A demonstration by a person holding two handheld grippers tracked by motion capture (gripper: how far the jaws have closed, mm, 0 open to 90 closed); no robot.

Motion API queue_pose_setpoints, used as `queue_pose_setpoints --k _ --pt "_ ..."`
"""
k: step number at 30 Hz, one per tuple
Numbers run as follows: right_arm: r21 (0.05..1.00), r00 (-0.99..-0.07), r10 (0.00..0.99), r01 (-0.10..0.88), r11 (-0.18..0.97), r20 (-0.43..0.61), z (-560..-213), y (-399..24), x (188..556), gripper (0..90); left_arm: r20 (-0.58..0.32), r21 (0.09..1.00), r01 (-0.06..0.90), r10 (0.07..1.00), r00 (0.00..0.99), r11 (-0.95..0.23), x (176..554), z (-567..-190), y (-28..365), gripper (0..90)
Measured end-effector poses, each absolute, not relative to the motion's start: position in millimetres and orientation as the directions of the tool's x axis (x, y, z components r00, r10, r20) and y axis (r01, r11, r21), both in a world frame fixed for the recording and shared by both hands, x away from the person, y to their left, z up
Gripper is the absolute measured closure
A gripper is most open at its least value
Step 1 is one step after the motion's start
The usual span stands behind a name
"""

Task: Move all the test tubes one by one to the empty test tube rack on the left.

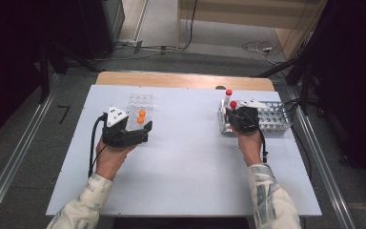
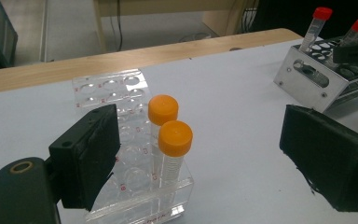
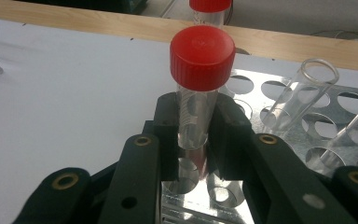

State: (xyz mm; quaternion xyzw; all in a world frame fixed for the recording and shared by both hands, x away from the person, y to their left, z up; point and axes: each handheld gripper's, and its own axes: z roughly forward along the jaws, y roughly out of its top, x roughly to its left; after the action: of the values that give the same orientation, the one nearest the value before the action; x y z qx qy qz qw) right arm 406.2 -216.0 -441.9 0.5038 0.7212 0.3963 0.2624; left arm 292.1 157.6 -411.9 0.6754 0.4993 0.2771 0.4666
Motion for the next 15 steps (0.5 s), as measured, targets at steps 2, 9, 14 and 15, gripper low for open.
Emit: queue_pose_setpoints --k 2,9,14,15 --pt "0.840 -0.353 0.935 0.515 0.173 0.024 -440 -217 405 71.6 -0.091 0.907 0.417 0.933 0.348 -0.067 292 -412 158 12.4" --pt "0.855 -0.357 0.934 0.478 0.201 -0.020 -425 -213 398 71.5 -0.089 0.907 0.416 0.934 0.346 -0.068 292 -412 158 12.4" --pt "0.859 -0.361 0.931 0.460 0.224 -0.050 -414 -210 397 71.6 -0.089 0.908 0.413 0.934 0.345 -0.066 291 -412 158 12.4" --pt "0.860 -0.362 0.931 0.459 0.223 -0.049 -412 -211 397 71.6 -0.089 0.908 0.414 0.935 0.344 -0.066 291 -412 159 12.5"
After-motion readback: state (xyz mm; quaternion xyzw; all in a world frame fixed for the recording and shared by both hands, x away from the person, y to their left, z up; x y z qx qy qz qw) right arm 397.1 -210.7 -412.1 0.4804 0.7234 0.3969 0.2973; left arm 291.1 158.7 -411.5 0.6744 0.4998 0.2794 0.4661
